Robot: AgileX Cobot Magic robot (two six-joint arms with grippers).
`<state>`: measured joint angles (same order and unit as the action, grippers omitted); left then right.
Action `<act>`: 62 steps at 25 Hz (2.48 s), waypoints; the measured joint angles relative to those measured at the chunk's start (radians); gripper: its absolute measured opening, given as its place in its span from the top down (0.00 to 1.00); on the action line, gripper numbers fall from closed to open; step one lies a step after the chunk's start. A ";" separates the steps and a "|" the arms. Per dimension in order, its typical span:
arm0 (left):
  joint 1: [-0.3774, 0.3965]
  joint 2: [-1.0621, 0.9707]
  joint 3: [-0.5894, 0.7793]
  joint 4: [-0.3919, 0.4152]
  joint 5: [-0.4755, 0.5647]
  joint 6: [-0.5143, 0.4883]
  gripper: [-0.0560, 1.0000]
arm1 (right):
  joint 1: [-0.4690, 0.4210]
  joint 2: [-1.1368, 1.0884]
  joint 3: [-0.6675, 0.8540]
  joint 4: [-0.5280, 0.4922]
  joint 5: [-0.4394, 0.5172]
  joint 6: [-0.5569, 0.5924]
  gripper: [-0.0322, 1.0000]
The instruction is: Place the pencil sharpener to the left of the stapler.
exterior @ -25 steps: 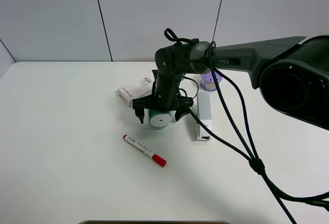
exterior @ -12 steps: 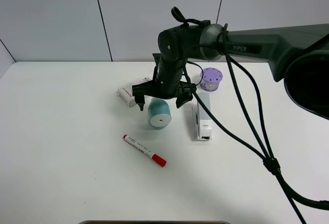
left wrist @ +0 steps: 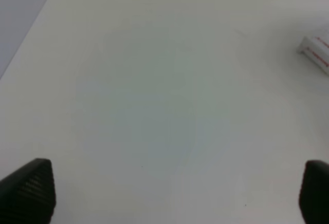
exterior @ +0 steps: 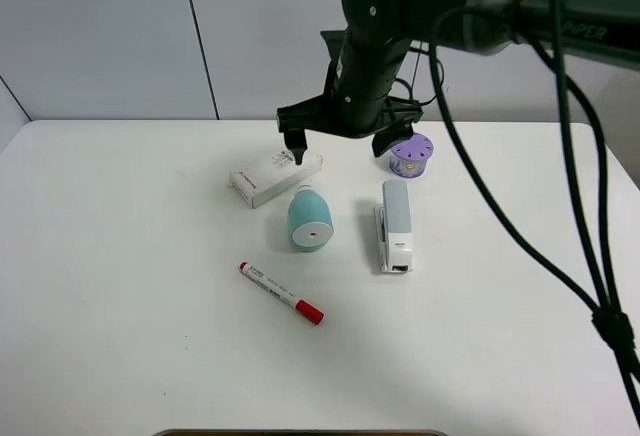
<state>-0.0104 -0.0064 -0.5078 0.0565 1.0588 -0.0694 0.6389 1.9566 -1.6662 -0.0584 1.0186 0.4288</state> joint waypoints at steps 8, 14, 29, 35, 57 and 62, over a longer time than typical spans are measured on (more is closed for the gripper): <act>0.000 0.000 0.000 0.000 0.000 0.000 0.05 | -0.105 -0.123 0.000 -0.019 0.116 -0.096 0.01; 0.000 0.000 0.000 0.000 0.000 0.000 0.05 | -0.216 -0.208 0.000 -0.035 0.185 -0.176 0.01; 0.000 0.000 0.000 0.000 0.000 0.000 0.05 | -0.561 -0.456 0.150 -0.035 0.198 -0.389 0.01; 0.000 0.000 0.000 0.000 0.000 0.000 0.05 | -0.751 -0.666 0.339 -0.034 0.200 -0.461 0.01; 0.000 0.000 0.000 0.000 0.000 0.000 0.05 | -0.762 -1.564 0.864 0.110 0.137 -0.635 0.01; 0.000 0.000 0.000 0.000 0.000 0.000 0.05 | -0.744 -1.718 0.936 0.112 0.145 -0.645 0.01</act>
<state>-0.0104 -0.0064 -0.5078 0.0565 1.0588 -0.0694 -0.1046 0.2384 -0.7307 0.0534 1.1637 -0.2166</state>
